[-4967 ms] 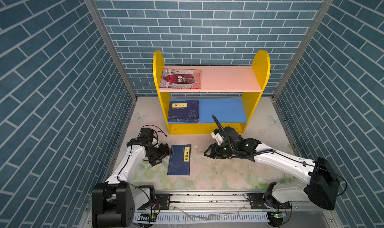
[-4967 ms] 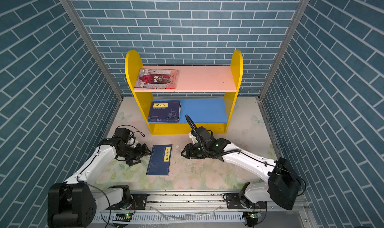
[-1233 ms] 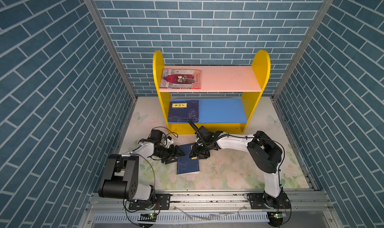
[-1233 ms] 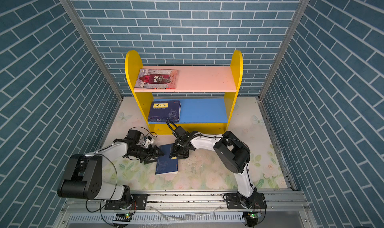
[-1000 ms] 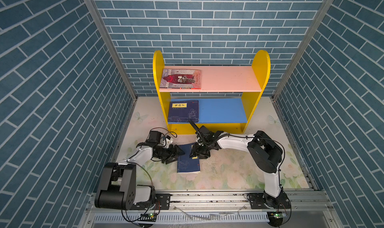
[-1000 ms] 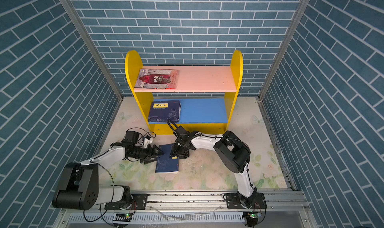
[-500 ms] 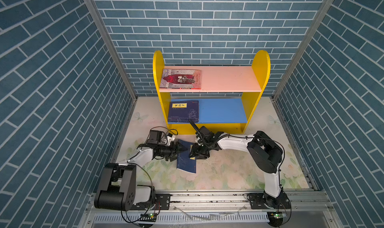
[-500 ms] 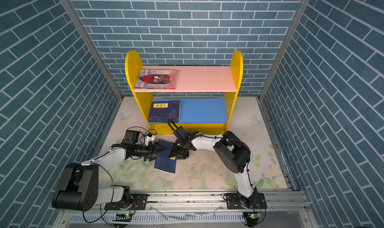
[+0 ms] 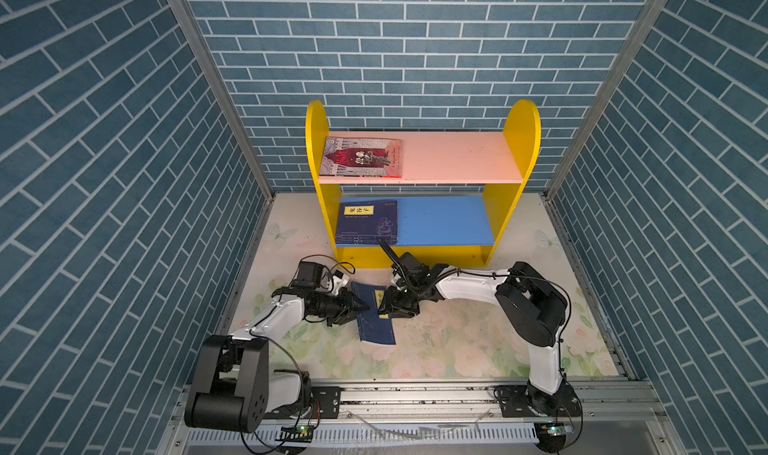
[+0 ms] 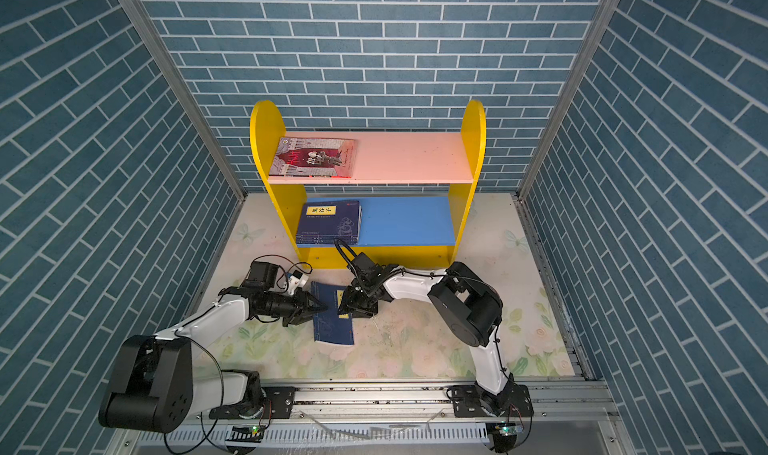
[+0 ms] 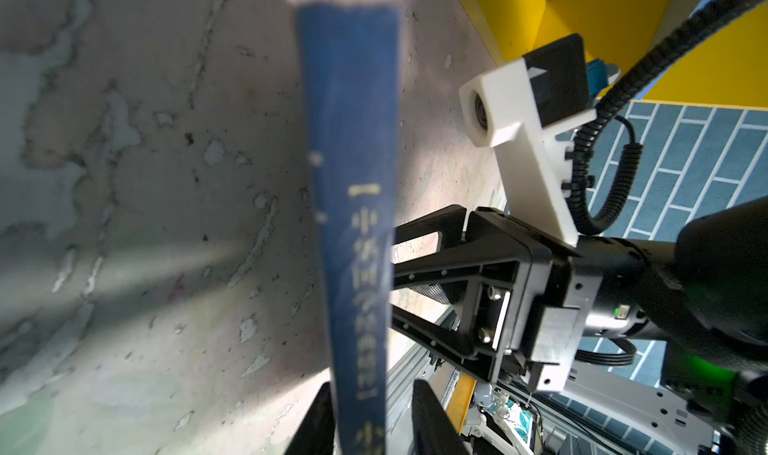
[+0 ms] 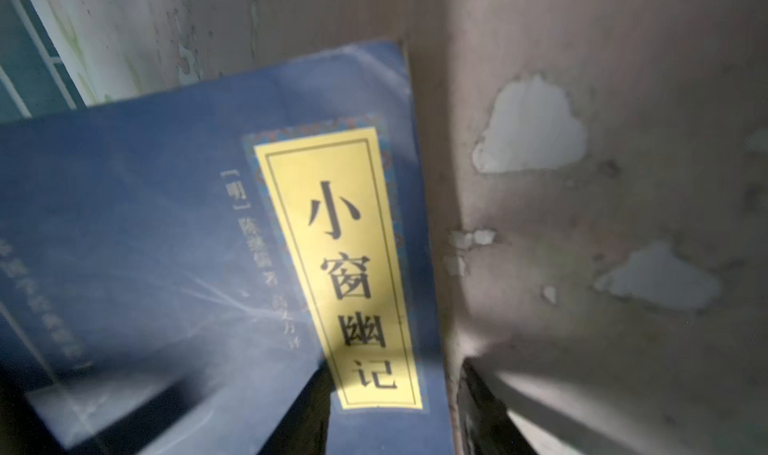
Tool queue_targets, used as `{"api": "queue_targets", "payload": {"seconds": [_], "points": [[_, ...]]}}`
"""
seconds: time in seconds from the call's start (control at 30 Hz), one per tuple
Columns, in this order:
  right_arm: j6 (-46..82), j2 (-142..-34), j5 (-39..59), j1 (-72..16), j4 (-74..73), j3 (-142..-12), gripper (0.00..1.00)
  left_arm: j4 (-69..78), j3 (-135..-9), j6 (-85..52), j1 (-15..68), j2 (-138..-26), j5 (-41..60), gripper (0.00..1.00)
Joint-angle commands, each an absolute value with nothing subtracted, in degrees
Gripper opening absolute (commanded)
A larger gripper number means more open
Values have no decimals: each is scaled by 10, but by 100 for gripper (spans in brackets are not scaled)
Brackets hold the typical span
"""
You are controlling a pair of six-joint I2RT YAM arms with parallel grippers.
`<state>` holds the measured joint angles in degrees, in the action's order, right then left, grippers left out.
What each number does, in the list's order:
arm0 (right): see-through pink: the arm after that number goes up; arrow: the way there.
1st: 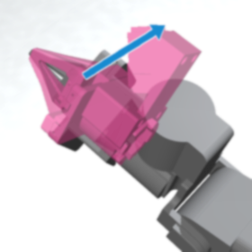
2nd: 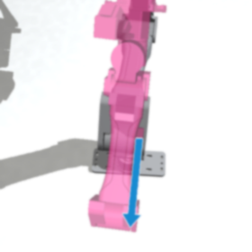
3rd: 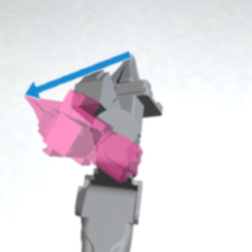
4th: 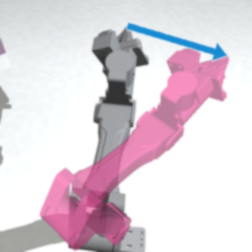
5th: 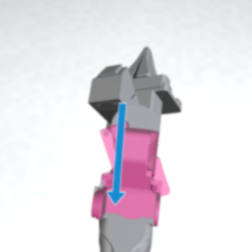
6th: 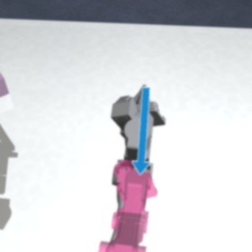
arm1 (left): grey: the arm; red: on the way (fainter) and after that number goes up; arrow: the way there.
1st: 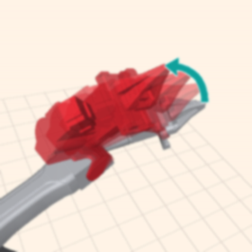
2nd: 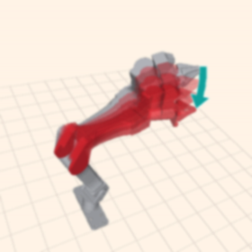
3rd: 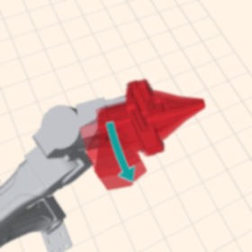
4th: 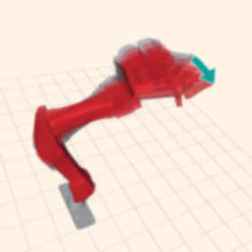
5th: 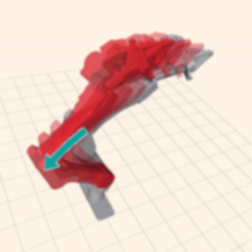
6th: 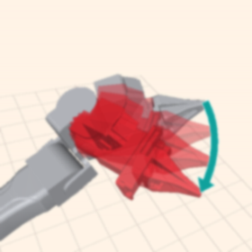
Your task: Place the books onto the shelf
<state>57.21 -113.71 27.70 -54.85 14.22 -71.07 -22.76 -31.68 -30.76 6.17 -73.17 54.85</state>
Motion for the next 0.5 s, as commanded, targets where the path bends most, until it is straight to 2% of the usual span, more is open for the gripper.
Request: {"api": "queue_targets", "payload": {"seconds": [0.0, 0.17, 0.27, 0.47], "points": [[586, -1135, 228, -550, 182, -689, 51, -255, -333, -290, 64, -724, 542, 27], [584, -1102, 207, -548, 183, -682, 51, -270, -339, -279, 63, -721, 530, 7], [584, -1077, 195, -545, 184, -677, 51, -274, -340, -277, 63, -717, 526, 0], [582, -1015, 180, -544, 205, -666, 51, -301, -355, -261, 63, -709, 538, 0]]}}
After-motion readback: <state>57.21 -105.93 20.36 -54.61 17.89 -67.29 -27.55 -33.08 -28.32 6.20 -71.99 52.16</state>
